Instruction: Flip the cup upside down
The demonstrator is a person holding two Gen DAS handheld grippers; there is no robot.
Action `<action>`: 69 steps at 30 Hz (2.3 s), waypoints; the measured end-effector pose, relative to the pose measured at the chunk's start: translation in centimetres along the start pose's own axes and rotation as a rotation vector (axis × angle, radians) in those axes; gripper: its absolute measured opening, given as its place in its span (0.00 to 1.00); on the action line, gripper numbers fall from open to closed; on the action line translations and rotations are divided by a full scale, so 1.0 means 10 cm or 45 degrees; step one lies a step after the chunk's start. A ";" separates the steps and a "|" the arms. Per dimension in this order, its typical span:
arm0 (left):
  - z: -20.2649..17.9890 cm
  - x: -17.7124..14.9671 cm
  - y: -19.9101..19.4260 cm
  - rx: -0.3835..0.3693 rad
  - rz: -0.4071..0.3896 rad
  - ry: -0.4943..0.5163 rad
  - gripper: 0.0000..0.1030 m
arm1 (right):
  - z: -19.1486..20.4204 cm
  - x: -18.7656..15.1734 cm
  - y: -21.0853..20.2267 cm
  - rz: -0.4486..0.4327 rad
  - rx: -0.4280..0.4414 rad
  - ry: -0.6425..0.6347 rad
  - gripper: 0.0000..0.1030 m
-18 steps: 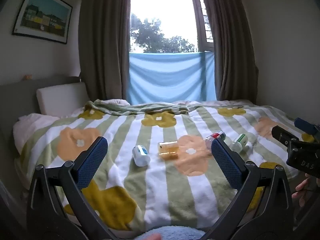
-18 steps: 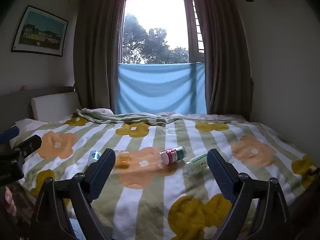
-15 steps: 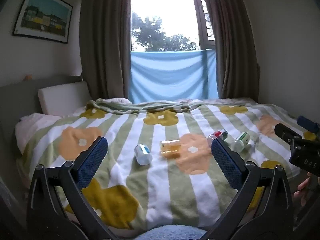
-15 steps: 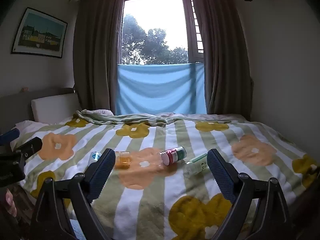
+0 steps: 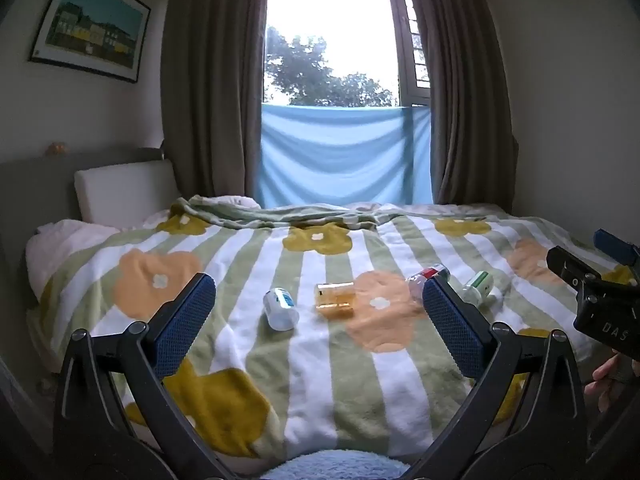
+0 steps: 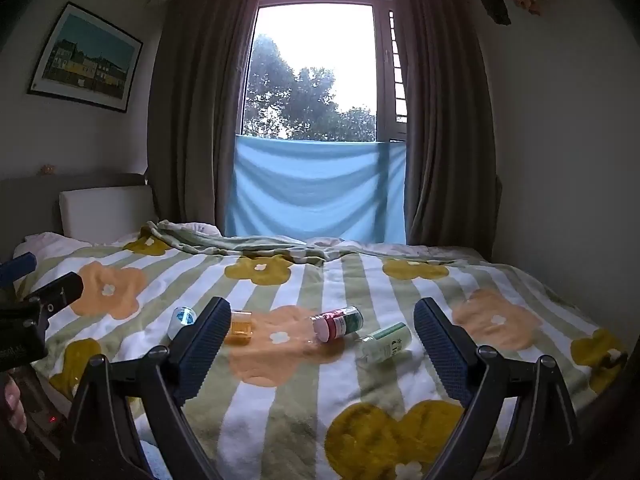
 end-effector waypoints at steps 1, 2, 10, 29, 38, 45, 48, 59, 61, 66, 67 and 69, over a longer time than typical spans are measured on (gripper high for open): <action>0.00 0.00 0.00 -0.001 0.001 -0.001 1.00 | -0.01 0.01 0.01 0.003 0.004 0.003 0.89; 0.00 0.00 0.00 0.001 0.001 -0.001 1.00 | 0.00 0.00 0.01 0.003 0.005 0.005 0.89; 0.00 -0.03 -0.01 -0.001 0.004 -0.003 1.00 | -0.04 0.04 0.00 0.010 0.003 0.008 0.89; 0.00 -0.04 -0.01 -0.002 -0.003 -0.014 1.00 | -0.04 0.02 0.01 0.015 -0.003 0.015 0.89; 0.00 -0.04 -0.02 -0.008 0.001 -0.014 1.00 | -0.04 0.02 -0.01 0.025 -0.008 0.014 0.89; 0.01 -0.03 -0.02 -0.006 0.000 -0.012 1.00 | -0.05 0.01 -0.01 0.024 -0.013 0.023 0.89; 0.00 -0.04 -0.02 -0.008 0.003 -0.015 1.00 | -0.06 0.00 -0.01 0.024 -0.012 0.027 0.89; 0.01 -0.05 -0.02 -0.008 0.007 -0.015 1.00 | -0.06 0.00 -0.02 0.030 -0.012 0.028 0.89; 0.01 -0.06 -0.02 -0.010 0.006 -0.017 1.00 | -0.06 0.00 -0.02 0.031 -0.010 0.029 0.89; 0.00 -0.06 -0.02 -0.009 0.007 -0.013 1.00 | -0.04 -0.01 -0.02 0.034 -0.009 0.027 0.89; 0.01 -0.05 -0.02 -0.008 0.006 -0.013 1.00 | -0.04 0.00 -0.03 0.033 -0.011 0.028 0.89; 0.00 -0.07 -0.02 -0.010 0.007 -0.014 1.00 | -0.05 0.00 -0.02 0.033 -0.008 0.029 0.89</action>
Point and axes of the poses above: each gripper's, at about its wrist camera, not at the fingertips, and y roughly the way its jaws point, z to its left, x to its top, the point moved 7 cm from there along y, roughly the way its jaws point, and after that the axes turned 6 degrees about -y, right-handed, at the moved point
